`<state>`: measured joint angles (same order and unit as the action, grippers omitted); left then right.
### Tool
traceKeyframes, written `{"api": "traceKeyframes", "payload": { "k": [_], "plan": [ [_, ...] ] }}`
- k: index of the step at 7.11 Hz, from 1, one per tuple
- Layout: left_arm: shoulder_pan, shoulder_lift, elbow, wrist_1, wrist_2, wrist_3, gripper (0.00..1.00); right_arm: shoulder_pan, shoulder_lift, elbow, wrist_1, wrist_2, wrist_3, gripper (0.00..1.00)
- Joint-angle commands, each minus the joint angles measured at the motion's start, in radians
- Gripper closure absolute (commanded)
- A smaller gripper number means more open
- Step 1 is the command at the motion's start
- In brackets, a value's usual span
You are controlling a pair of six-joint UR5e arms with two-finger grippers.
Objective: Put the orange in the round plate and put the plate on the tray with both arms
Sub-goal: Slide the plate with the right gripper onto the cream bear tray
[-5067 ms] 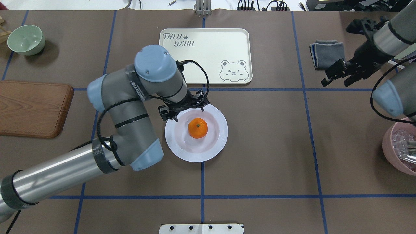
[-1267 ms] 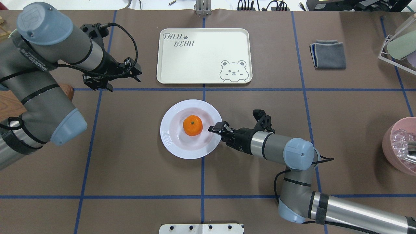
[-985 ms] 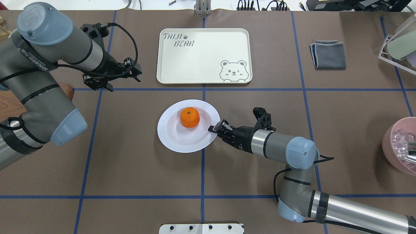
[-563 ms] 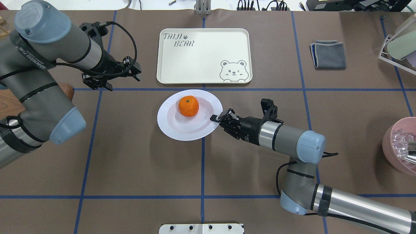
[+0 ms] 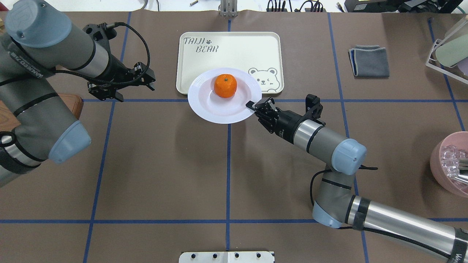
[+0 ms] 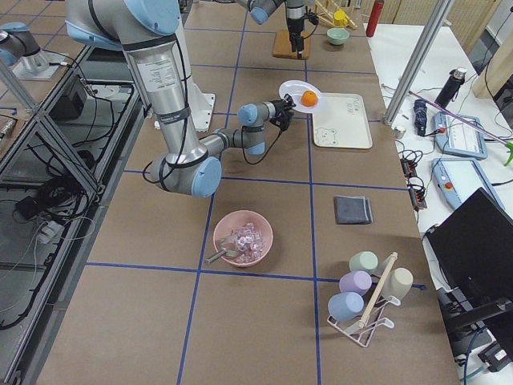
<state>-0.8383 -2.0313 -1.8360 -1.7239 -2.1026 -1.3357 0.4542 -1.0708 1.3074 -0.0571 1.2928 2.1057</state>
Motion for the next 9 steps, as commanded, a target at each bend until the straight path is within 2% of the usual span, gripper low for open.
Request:
{"api": "traceKeyframes", "payload": {
  "k": [1, 2, 3, 4, 5, 6, 7, 8, 9],
  "plan": [
    [-0.001, 0.026, -0.028, 0.001, -0.001, -0.003, 0.02, 0.052, 0.182, -0.175, -0.150, -0.053, 0.026, 1.00],
    [-0.001, 0.031, -0.029, 0.000, -0.001, -0.005, 0.02, 0.076, 0.233, -0.218, -0.244, -0.050, 0.028, 1.00],
    [-0.001, 0.052, -0.051, 0.000, -0.001, -0.005, 0.02, 0.081, 0.270, -0.303, -0.254, -0.053, 0.031, 1.00],
    [-0.001, 0.066, -0.067, 0.000, -0.001, -0.005, 0.02, 0.084, 0.276, -0.325, -0.286, -0.056, 0.039, 1.00],
    [-0.001, 0.068, -0.075, 0.001, 0.001, -0.005, 0.02, 0.084, 0.276, -0.326, -0.291, -0.056, 0.053, 0.71],
    [-0.002, 0.066, -0.080, 0.001, 0.001, -0.005, 0.02, 0.093, 0.269, -0.309, -0.293, -0.050, 0.074, 0.01],
    [-0.018, 0.066, -0.081, 0.001, -0.002, -0.005, 0.02, 0.116, 0.243, -0.259, -0.293, -0.028, 0.085, 0.00],
    [-0.025, 0.065, -0.078, 0.003, -0.020, -0.005, 0.02, 0.157, 0.214, -0.173, -0.294, 0.038, 0.083, 0.00],
    [-0.027, 0.065, -0.078, 0.003, -0.022, -0.004, 0.02, 0.165, 0.143, -0.080, -0.311, 0.064, 0.080, 0.00]
  ]
}}
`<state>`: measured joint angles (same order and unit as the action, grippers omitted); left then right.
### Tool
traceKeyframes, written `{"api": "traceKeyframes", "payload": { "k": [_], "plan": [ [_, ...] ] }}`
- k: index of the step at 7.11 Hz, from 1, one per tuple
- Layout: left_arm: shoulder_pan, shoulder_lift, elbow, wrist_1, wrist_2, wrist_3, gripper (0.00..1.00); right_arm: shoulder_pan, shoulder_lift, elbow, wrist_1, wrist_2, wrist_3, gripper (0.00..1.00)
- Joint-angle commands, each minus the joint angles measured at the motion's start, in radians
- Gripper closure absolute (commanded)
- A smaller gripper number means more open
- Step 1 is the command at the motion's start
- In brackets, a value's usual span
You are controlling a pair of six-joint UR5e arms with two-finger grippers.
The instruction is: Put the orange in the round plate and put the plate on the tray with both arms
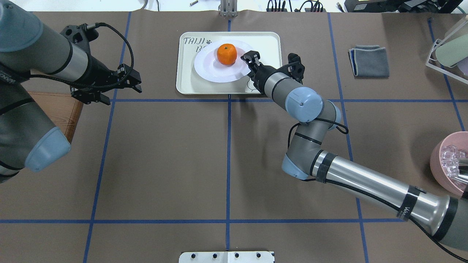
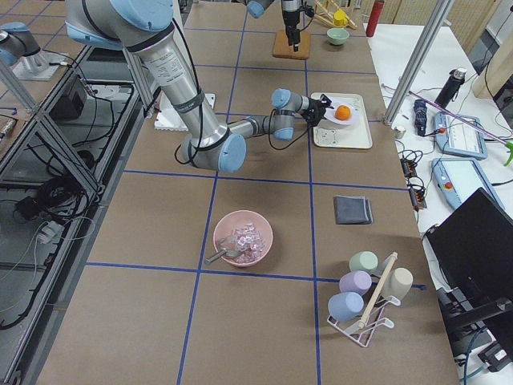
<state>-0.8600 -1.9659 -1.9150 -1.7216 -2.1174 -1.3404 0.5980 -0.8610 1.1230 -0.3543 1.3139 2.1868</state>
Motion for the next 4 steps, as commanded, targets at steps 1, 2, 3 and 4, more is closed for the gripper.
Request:
{"api": "traceKeyframes", "payload": {
  "k": [1, 2, 3, 4],
  "plan": [
    [-0.007, 0.001, 0.002, 0.001, -0.007, 0.006, 0.02, 0.026, -0.134, 0.183, -0.014, 0.074, -0.004, 0.00],
    [-0.010, 0.001, 0.004, 0.001, -0.007, 0.009, 0.02, 0.040, -0.172, 0.225, -0.014, 0.125, -0.005, 0.00],
    [-0.016, 0.002, 0.001, 0.001, -0.007, 0.009, 0.02, 0.063, -0.202, 0.260, -0.015, 0.155, -0.007, 0.00],
    [-0.034, 0.028, -0.010, -0.001, -0.033, 0.010, 0.02, 0.127, -0.257, 0.296, -0.017, 0.273, -0.019, 0.00]
  ]
}}
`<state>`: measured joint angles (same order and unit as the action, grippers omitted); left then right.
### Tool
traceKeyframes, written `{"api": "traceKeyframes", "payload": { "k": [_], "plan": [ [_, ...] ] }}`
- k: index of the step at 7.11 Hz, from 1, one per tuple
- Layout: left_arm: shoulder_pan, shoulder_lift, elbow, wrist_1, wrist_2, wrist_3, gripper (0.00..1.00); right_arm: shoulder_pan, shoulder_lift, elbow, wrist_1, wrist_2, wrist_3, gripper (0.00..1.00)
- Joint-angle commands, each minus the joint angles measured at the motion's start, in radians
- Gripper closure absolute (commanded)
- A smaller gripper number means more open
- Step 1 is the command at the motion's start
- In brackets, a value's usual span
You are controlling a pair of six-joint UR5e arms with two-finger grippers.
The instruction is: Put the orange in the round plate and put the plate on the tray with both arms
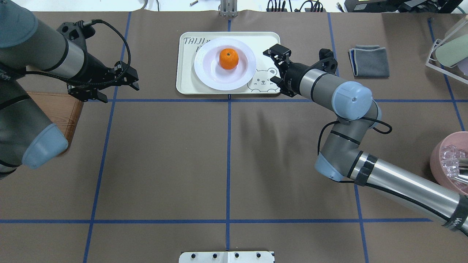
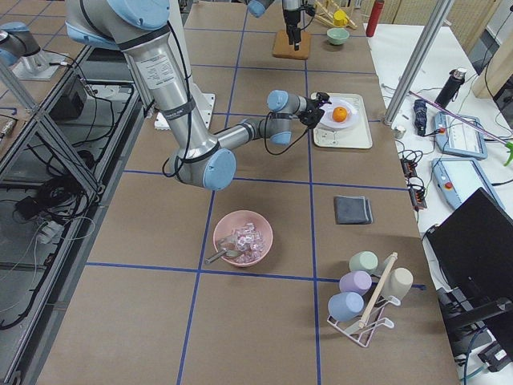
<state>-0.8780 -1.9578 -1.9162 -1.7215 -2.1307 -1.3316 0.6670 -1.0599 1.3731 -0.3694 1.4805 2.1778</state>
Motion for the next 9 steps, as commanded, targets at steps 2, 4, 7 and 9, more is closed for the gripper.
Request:
{"api": "traceKeyframes", "payload": {
  "k": [2, 4, 7, 9],
  "plan": [
    [-0.074, 0.087, -0.039, -0.004, -0.063, 0.073, 0.02, 0.266, -0.150, 0.077, 0.001, 0.431, -0.190, 0.00],
    [-0.161, 0.183, -0.031, -0.004, -0.063, 0.342, 0.02, 0.446, -0.189, 0.016, -0.046, 0.703, -0.568, 0.00],
    [-0.268, 0.284, -0.014, -0.003, -0.061, 0.651, 0.02, 0.607, -0.166, 0.041, -0.455, 0.895, -1.238, 0.00],
    [-0.346, 0.328, 0.031, -0.001, -0.058, 0.899, 0.02, 0.675, -0.176, 0.043, -0.666, 0.888, -1.663, 0.00]
  ]
}}
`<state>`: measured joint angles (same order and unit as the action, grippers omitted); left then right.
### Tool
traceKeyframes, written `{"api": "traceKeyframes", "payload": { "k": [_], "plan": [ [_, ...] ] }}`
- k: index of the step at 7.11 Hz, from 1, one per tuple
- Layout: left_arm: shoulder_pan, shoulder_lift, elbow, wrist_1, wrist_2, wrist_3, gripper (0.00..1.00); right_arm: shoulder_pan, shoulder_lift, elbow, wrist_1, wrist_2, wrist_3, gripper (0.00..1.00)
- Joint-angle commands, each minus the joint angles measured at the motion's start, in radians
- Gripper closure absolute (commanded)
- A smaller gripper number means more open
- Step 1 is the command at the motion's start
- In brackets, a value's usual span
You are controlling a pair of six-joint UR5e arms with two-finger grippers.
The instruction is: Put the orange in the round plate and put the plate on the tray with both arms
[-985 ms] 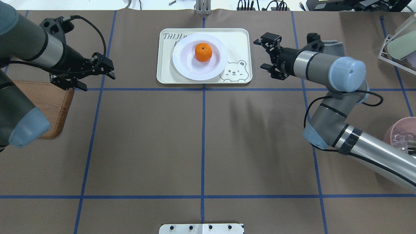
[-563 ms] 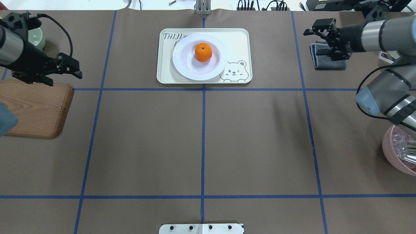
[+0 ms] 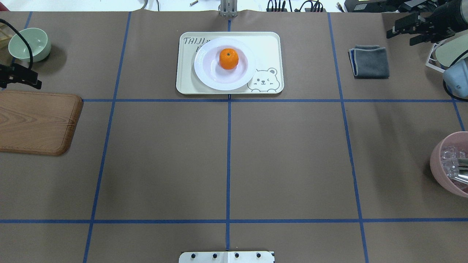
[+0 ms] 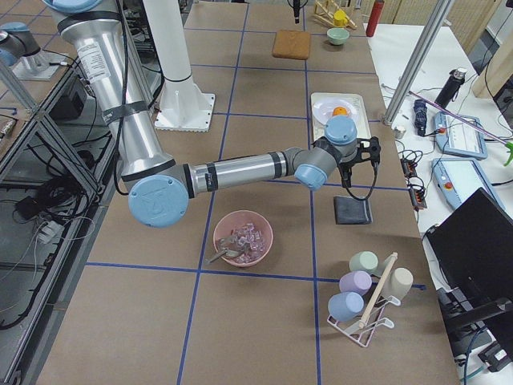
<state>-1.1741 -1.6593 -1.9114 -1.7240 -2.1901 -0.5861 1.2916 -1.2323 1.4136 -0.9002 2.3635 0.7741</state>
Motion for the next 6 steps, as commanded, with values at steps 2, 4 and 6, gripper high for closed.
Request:
{"api": "traceKeyframes", "payload": {
  "k": [2, 4, 6],
  "plan": [
    [-0.120, 0.079, 0.055, 0.027, -0.011, 0.349, 0.02, 0.141, -0.007, 0.036, -0.424, 0.007, -0.573, 0.00],
    [-0.147, 0.072, 0.055, 0.145, -0.060, 0.435, 0.02, 0.190, -0.062, 0.086, -0.586, 0.000, -0.787, 0.00],
    [-0.147, 0.078, 0.060, 0.153, -0.120, 0.439, 0.02, 0.181, -0.209, 0.235, -0.591, -0.027, -0.785, 0.00]
  ]
}}
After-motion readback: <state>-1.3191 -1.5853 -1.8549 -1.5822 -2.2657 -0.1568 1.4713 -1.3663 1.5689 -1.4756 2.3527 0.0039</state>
